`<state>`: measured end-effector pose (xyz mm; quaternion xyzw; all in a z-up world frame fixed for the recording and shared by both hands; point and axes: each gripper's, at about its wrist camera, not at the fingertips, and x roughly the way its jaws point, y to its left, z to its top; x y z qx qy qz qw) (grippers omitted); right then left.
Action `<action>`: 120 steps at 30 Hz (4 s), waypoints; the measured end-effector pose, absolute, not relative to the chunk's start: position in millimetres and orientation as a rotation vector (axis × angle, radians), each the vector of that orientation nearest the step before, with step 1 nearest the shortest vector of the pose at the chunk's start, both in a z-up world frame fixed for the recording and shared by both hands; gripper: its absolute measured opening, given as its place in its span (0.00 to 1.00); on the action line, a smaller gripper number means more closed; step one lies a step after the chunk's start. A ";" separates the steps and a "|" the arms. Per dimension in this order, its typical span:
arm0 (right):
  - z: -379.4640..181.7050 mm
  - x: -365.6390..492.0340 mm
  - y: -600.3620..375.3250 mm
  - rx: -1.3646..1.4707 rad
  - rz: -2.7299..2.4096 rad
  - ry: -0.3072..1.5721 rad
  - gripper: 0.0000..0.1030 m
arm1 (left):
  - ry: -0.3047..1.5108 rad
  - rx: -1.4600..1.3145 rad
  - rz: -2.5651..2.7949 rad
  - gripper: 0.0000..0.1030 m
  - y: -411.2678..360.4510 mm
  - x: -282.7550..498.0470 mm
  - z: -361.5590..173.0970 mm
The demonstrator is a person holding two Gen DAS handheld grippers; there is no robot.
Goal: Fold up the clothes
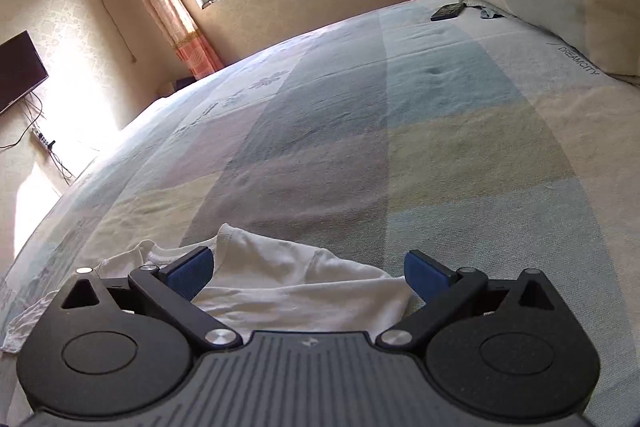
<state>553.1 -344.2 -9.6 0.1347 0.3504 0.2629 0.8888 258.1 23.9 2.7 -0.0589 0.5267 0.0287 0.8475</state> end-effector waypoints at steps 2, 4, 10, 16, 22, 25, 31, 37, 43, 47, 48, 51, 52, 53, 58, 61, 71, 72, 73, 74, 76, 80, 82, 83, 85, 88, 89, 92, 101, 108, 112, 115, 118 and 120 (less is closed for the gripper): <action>-11.0 536.5 -337.8 0.298 0.625 0.760 1.00 | 1.108 -0.122 0.044 0.99 21.0 263.0 1.6; -23.0 524.7 -332.2 0.317 0.662 0.818 1.00 | 1.108 -0.117 0.027 0.99 17.3 267.3 0.8; -35.0 493.5 -344.7 0.294 0.498 0.867 1.00 | 1.103 -0.107 0.011 0.99 17.2 268.8 3.9; -10.5 469.3 -321.4 0.203 0.575 0.707 1.00 | 1.091 -0.103 -0.009 0.99 17.3 280.5 2.7; -37.3 463.9 -324.7 0.190 0.444 0.787 1.00 | 1.095 -0.098 -0.051 0.99 17.6 280.2 0.2; -39.5 464.6 -335.8 0.242 0.426 0.764 1.00 | 1.098 -0.100 -0.057 0.99 20.2 284.4 -2.9; -41.5 476.5 -332.1 0.307 0.402 0.777 1.00 | 1.085 -0.096 -0.098 0.99 24.0 280.3 -2.2; -11.5 446.7 -305.3 0.218 0.450 0.688 1.00 | 1.069 -0.124 -0.097 0.99 45.8 284.3 -5.6; -26.0 461.3 -269.0 0.177 0.420 0.764 1.00 | 1.054 -0.127 -0.118 0.99 61.5 284.2 -5.6; -28.1 438.7 -264.6 0.134 0.355 0.813 1.00 | 1.043 -0.169 -0.134 0.99 86.8 283.2 -4.7; -22.1 427.8 -261.8 0.115 0.358 0.805 1.00 | 1.031 -0.168 -0.140 0.99 93.1 287.4 -2.7; -13.4 398.4 -247.9 0.071 0.377 0.813 1.00 | 0.977 -0.127 -0.178 0.99 105.7 310.9 7.9; -14.9 389.6 -240.9 0.062 0.387 0.833 1.00 | 0.944 -0.102 -0.203 0.99 107.3 323.0 13.4; -18.1 380.4 -233.0 0.056 0.392 0.850 1.00 | 0.904 -0.076 -0.235 0.99 107.7 336.1 18.8; -40.6 342.4 -199.9 0.027 0.354 0.923 1.00 | 0.760 -0.005 -0.437 0.99 94.8 405.3 26.8; -46.2 329.6 -184.1 -0.048 0.295 0.925 1.00 | 0.755 0.003 -0.539 0.99 83.8 446.8 9.3; -48.9 321.9 -183.7 0.016 0.166 0.920 1.00 | 0.923 -0.213 -0.480 0.99 119.8 446.4 -24.0; -49.6 321.1 -182.9 0.012 0.162 0.916 1.00 | 0.910 -0.214 -0.482 0.99 122.0 447.3 -17.4; -49.8 321.7 -182.6 0.016 0.156 0.916 1.00 | 0.892 -0.216 -0.487 0.99 123.5 449.6 -10.6; -49.9 322.5 -182.3 0.021 0.149 0.916 1.00 | 0.880 -0.219 -0.501 0.99 123.1 453.5 -4.9; -50.0 324.4 -181.2 0.028 0.136 0.919 1.00 | 0.878 -0.235 -0.551 0.99 117.5 464.8 1.4; -50.8 323.2 -181.3 0.026 0.137 0.912 1.00 | 0.973 -0.348 -0.634 0.99 100.5 494.3 -20.0; -51.3 321.8 -183.5 0.029 0.149 0.905 1.00 | 1.034 -0.377 -0.523 0.98 105.7 502.6 -36.5; -51.1 321.2 -184.1 0.027 0.156 0.904 1.00 | 1.032 -0.417 -0.496 0.96 112.7 502.0 -39.7; -51.2 320.3 -185.8 0.025 0.172 0.902 1.00 | 1.014 -0.501 -0.476 0.96 124.6 497.3 -37.1; -52.6 317.5 -188.6 0.021 0.193 0.886 1.00 | 0.982 -0.399 -0.399 0.97 119.1 489.3 -15.0; -52.8 317.4 -188.7 0.016 0.198 0.883 1.00 | 0.971 -0.382 -0.407 0.97 115.8 487.0 -8.9; -52.2 319.2 -188.8 -0.006 0.220 0.894 1.00 | 0.958 -0.420 -0.483 0.99 103.6 482.2 -4.6; -45.6 330.5 -202.2 -0.067 0.400 0.983 1.00 | 0.977 -0.397 -0.384 0.99 86.4 465.7 -40.9; -40.7 330.3 -217.9 -0.065 0.537 0.988 1.00 | 0.929 -0.239 -0.240 0.99 39.0 467.4 -12.5; -34.9 328.2 -225.0 -0.100 0.504 0.952 1.00 | 0.879 -0.153 -0.232 0.99 -3.4 474.7 -14.4; -34.1 327.3 -231.1 -0.151 0.470 0.911 1.00 | 0.833 -0.086 -0.227 0.99 -27.6 465.2 -23.2; -43.6 325.9 -237.5 -0.176 0.461 0.902 1.00 | 0.815 -0.050 -0.265 0.99 -39.0 445.3 -34.1; -50.6 322.5 -240.5 -0.183 0.467 0.891 1.00 | 0.820 -0.043 -0.279 0.99 -38.6 434.7 -39.8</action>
